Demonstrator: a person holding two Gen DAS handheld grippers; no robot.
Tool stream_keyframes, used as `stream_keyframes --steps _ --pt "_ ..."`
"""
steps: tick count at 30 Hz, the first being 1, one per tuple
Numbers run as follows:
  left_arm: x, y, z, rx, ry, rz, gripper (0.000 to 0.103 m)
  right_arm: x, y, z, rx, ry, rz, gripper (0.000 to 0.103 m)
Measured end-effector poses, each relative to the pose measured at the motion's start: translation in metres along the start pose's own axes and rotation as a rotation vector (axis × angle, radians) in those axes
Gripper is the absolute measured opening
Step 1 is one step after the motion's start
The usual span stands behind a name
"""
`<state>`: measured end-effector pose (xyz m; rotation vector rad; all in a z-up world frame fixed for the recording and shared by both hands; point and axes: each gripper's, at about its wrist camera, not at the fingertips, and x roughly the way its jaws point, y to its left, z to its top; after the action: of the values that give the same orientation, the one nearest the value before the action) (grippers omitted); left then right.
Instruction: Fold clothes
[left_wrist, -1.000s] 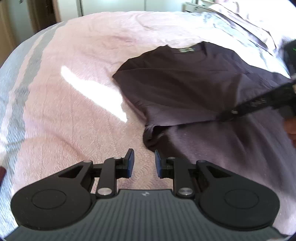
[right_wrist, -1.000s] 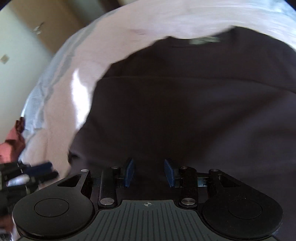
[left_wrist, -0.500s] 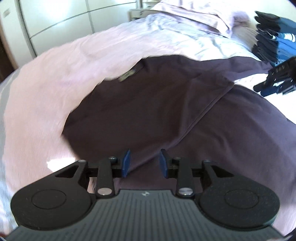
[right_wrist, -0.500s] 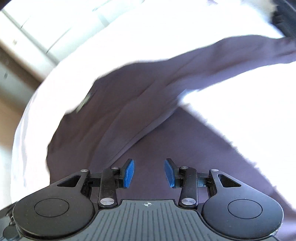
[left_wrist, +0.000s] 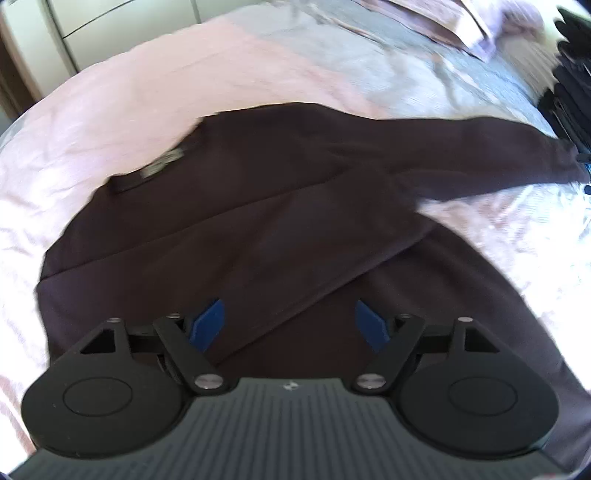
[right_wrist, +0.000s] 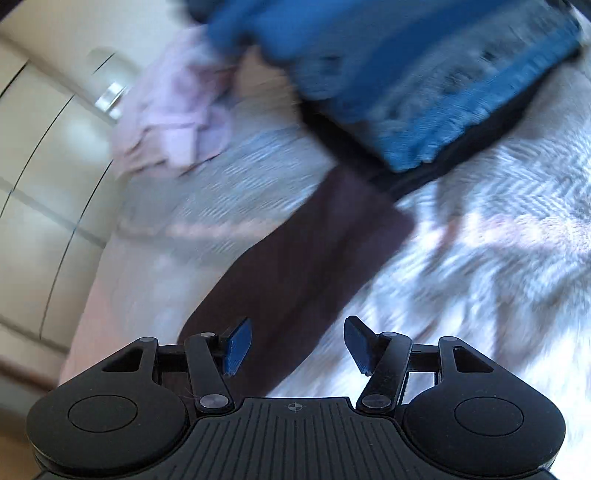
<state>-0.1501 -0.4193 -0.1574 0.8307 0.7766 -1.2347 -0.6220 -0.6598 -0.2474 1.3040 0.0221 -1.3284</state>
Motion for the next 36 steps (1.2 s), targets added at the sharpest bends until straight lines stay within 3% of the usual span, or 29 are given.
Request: stream_keyframes --steps 3,8,10,11,20,24,28,31,32,33,36 --pt "0.008 -0.025 0.013 0.057 0.006 -0.004 0.08 0.012 -0.038 0.028 0.129 -0.009 0.023 0.059" --pt "0.014 -0.04 0.023 0.091 0.008 0.001 0.08 0.024 -0.068 0.051 0.266 -0.052 0.163 0.059" --pt "0.013 -0.041 0.025 0.091 0.006 0.006 0.08 0.017 -0.036 0.047 0.156 -0.042 0.175 0.034" --pt "0.011 -0.039 0.024 0.087 0.004 0.008 0.08 0.014 -0.02 0.045 0.1 -0.037 0.181 0.011" --pt "-0.026 0.013 -0.007 0.0 -0.042 0.045 0.08 -0.016 0.125 0.028 -0.401 0.008 0.237 0.011" --pt "-0.046 0.059 -0.037 -0.074 -0.053 0.079 0.08 -0.048 0.252 -0.062 -0.72 0.041 0.483 0.011" --pt "-0.065 0.119 -0.077 -0.153 -0.04 0.139 0.08 -0.086 0.336 -0.195 -0.954 0.113 0.751 0.011" --pt "-0.077 0.165 -0.111 -0.22 -0.017 0.191 0.08 -0.073 0.342 -0.309 -1.141 0.28 0.806 0.014" --pt "-0.081 0.178 -0.121 -0.239 -0.01 0.206 0.08 -0.068 0.344 -0.346 -1.204 0.34 0.814 0.028" --pt "-0.083 0.19 -0.131 -0.254 -0.005 0.216 0.08 -0.061 0.341 -0.378 -1.269 0.424 0.76 0.042" --pt "-0.083 0.22 -0.151 -0.291 0.008 0.222 0.08 -0.056 0.326 -0.415 -1.302 0.52 0.697 0.048"
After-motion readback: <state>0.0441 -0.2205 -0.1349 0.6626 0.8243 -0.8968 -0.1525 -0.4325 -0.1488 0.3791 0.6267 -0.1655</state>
